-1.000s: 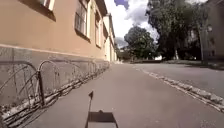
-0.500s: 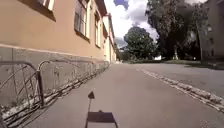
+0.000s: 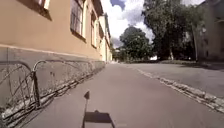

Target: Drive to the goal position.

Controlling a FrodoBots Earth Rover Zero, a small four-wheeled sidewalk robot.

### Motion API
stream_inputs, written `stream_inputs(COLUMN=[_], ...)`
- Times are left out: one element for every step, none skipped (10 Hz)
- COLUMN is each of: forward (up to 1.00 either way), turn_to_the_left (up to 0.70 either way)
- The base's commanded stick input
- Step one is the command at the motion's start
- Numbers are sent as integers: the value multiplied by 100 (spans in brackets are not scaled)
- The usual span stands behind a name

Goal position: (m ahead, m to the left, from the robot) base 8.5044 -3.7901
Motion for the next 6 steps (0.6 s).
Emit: stream_inputs(forward=[70,70,70,70,70,70], turn_to_the_left=[0,0,0,0,0,0])
